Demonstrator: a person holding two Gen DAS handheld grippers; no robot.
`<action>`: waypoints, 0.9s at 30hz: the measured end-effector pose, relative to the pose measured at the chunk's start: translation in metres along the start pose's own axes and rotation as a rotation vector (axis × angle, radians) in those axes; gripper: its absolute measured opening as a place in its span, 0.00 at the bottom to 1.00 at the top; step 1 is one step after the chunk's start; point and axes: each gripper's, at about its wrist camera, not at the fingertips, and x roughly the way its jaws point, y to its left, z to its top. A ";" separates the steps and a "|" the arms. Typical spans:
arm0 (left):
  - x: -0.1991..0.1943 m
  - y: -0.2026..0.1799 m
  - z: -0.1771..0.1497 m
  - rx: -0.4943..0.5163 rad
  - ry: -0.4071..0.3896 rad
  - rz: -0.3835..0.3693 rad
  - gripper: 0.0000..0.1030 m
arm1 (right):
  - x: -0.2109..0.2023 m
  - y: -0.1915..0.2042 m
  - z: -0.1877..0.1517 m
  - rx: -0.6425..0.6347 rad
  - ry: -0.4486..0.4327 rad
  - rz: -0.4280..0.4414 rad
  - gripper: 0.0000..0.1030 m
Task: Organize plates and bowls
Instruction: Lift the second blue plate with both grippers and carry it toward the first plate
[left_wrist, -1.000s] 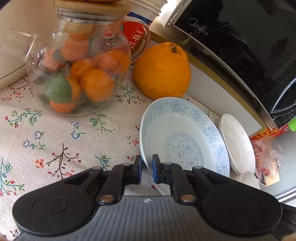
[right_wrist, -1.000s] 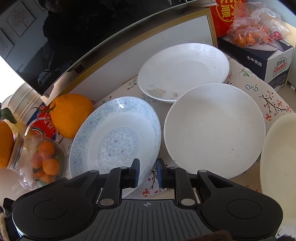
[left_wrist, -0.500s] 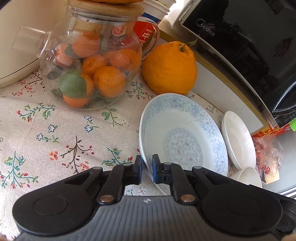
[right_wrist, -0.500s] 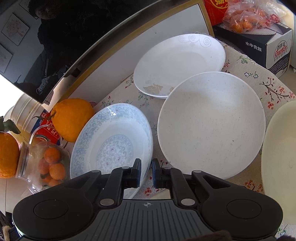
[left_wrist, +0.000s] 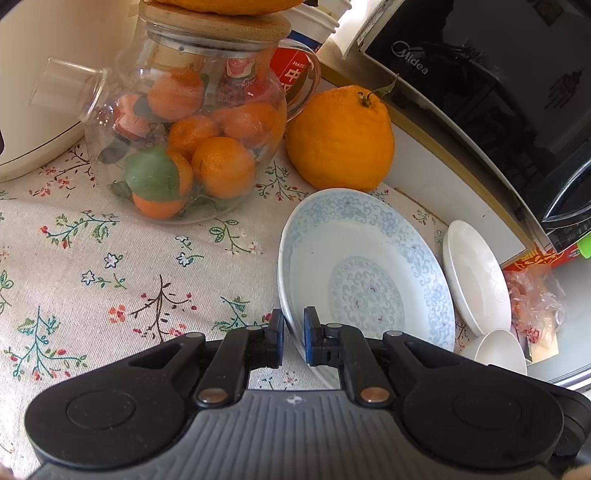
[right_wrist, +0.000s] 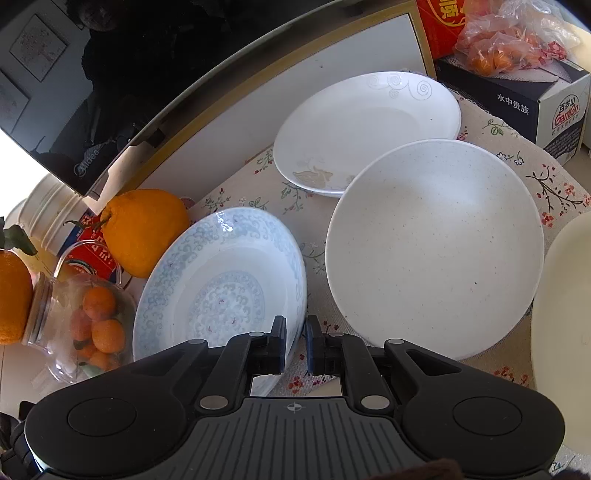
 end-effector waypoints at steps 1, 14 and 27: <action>-0.002 0.000 0.001 0.000 -0.002 -0.003 0.09 | -0.001 0.000 0.001 0.002 0.000 0.005 0.09; -0.015 0.000 0.001 0.013 -0.005 -0.003 0.10 | -0.014 0.005 -0.001 -0.034 0.007 0.016 0.10; -0.037 0.000 -0.001 0.058 -0.019 0.016 0.10 | -0.039 0.027 -0.010 -0.160 -0.022 0.001 0.11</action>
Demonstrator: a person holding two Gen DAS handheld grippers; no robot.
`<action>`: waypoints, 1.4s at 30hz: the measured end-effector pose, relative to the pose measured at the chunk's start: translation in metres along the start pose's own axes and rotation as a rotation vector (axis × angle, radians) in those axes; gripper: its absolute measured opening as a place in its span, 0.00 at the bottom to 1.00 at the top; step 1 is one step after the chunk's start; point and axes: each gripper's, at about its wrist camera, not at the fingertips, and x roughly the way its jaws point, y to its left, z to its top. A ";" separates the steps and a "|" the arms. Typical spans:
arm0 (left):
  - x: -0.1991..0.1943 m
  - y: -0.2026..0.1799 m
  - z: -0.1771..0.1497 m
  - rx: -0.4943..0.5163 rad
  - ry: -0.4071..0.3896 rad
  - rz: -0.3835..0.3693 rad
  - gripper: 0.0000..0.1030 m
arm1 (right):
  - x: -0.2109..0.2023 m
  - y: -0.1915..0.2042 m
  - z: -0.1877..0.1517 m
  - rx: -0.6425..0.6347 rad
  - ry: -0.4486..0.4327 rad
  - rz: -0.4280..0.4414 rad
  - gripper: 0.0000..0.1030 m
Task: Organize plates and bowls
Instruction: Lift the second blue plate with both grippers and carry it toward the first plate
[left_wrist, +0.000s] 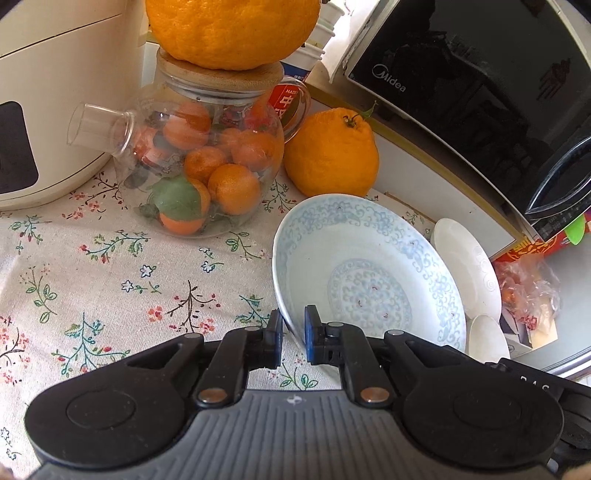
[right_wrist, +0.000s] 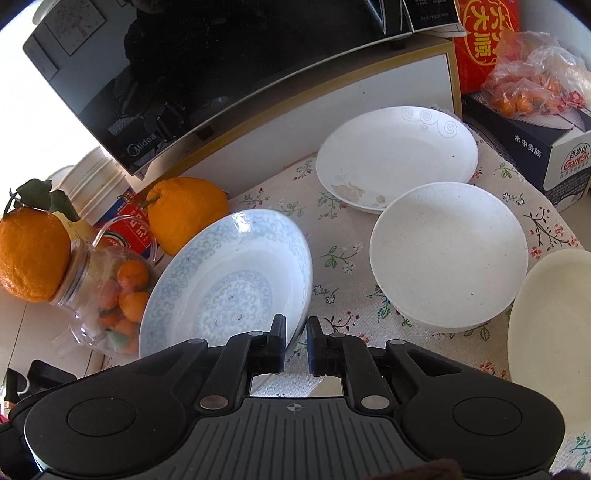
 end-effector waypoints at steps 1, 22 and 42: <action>-0.002 0.000 -0.001 0.003 -0.001 -0.001 0.10 | -0.002 0.001 0.000 -0.006 -0.002 0.000 0.11; -0.048 0.006 -0.013 0.020 -0.043 -0.024 0.10 | -0.042 0.012 -0.019 -0.077 -0.015 0.036 0.13; -0.080 0.004 -0.043 0.093 -0.087 0.018 0.11 | -0.074 0.021 -0.051 -0.179 -0.020 0.042 0.13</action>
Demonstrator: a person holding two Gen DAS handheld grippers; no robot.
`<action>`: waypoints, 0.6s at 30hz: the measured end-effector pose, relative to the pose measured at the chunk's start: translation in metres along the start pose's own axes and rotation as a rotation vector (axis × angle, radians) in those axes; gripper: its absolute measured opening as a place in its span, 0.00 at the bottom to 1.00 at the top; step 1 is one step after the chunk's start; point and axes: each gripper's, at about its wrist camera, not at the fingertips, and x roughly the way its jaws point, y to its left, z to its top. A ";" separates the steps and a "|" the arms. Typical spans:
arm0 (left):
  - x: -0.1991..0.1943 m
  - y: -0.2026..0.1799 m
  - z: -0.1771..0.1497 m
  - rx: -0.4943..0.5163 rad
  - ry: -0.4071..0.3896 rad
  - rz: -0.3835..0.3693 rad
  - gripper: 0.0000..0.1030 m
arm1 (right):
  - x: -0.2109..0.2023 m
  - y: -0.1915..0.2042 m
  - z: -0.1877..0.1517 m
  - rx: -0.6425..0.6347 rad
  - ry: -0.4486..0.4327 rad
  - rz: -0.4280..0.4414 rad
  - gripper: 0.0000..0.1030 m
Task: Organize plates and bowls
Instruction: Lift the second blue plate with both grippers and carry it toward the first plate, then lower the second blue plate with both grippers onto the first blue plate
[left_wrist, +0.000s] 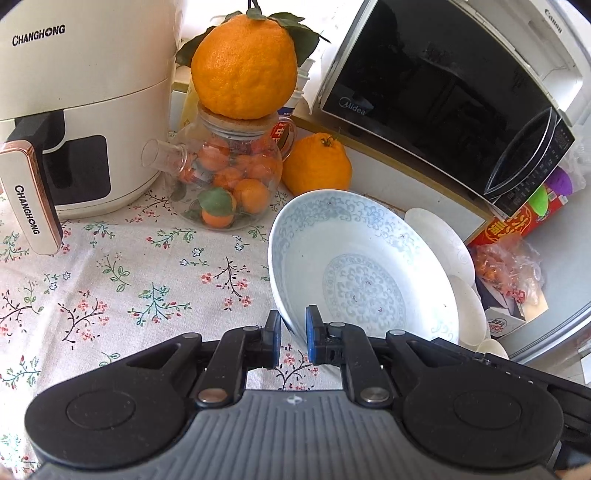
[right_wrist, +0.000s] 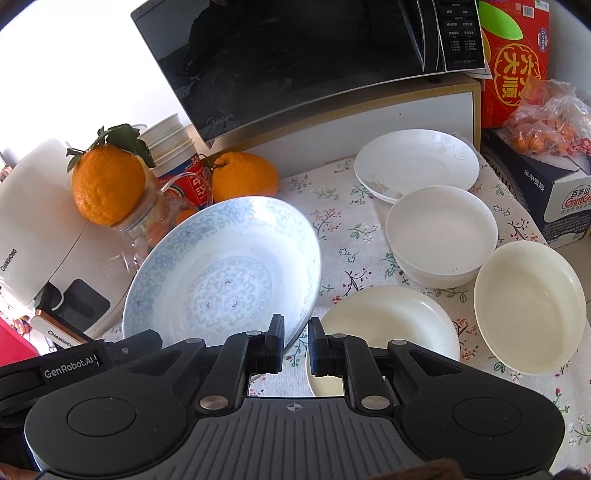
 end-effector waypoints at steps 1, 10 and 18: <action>-0.003 0.000 -0.002 0.007 -0.004 0.002 0.11 | -0.002 0.001 -0.002 -0.008 -0.003 0.001 0.13; -0.020 0.006 -0.018 0.043 -0.010 0.020 0.12 | -0.012 0.014 -0.020 -0.091 0.004 0.006 0.13; -0.034 0.016 -0.032 0.055 -0.002 0.033 0.12 | -0.015 0.025 -0.036 -0.145 0.033 0.011 0.14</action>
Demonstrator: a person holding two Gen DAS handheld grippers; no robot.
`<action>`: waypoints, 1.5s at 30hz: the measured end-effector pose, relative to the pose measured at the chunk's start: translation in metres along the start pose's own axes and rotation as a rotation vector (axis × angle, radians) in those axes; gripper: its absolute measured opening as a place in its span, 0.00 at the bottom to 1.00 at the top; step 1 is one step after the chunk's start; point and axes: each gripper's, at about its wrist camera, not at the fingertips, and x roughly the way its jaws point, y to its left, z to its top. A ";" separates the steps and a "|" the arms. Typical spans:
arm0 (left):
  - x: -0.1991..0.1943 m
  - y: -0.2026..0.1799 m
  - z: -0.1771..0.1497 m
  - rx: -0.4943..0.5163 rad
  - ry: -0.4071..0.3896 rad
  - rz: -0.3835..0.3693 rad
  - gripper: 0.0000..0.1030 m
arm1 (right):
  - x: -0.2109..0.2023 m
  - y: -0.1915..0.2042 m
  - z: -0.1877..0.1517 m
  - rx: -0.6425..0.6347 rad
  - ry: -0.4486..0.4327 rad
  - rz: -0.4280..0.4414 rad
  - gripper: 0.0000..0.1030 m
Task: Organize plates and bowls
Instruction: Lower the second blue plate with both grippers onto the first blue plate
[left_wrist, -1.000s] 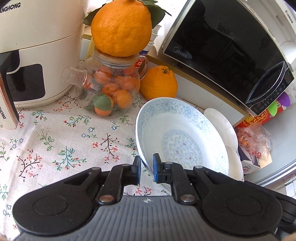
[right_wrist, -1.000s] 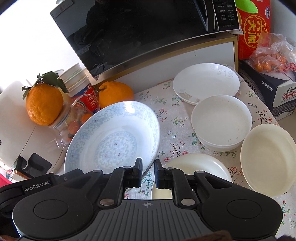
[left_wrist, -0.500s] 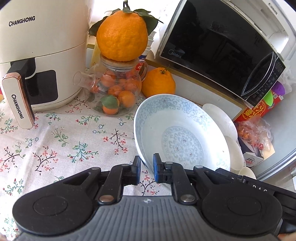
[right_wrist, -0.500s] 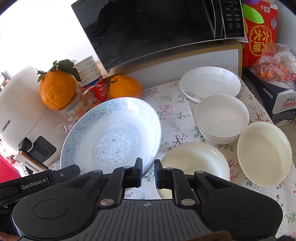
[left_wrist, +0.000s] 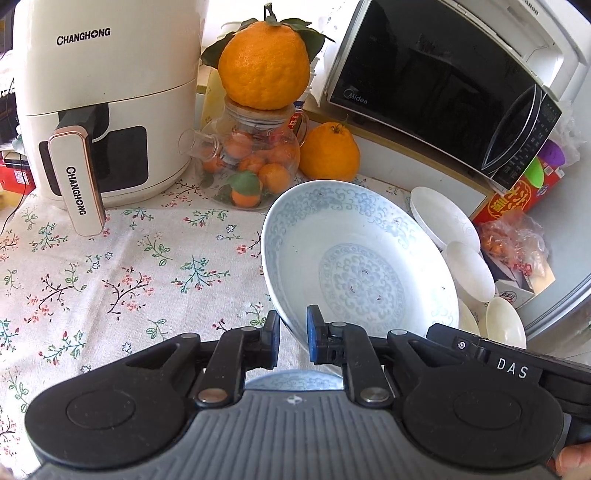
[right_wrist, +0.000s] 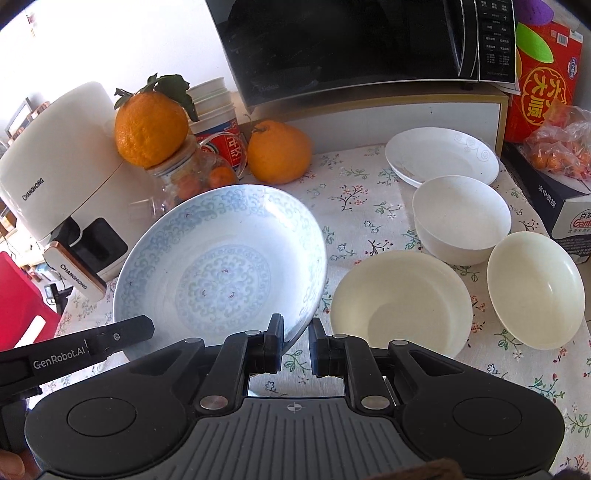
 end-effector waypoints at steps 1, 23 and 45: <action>-0.002 0.001 -0.001 0.003 0.001 0.000 0.13 | -0.001 0.002 -0.002 -0.011 0.000 0.000 0.14; -0.033 0.029 -0.061 -0.006 0.110 -0.010 0.14 | -0.024 0.034 -0.061 -0.153 0.087 -0.004 0.14; -0.044 0.030 -0.096 0.009 0.184 0.011 0.14 | -0.033 0.036 -0.103 -0.196 0.161 -0.022 0.15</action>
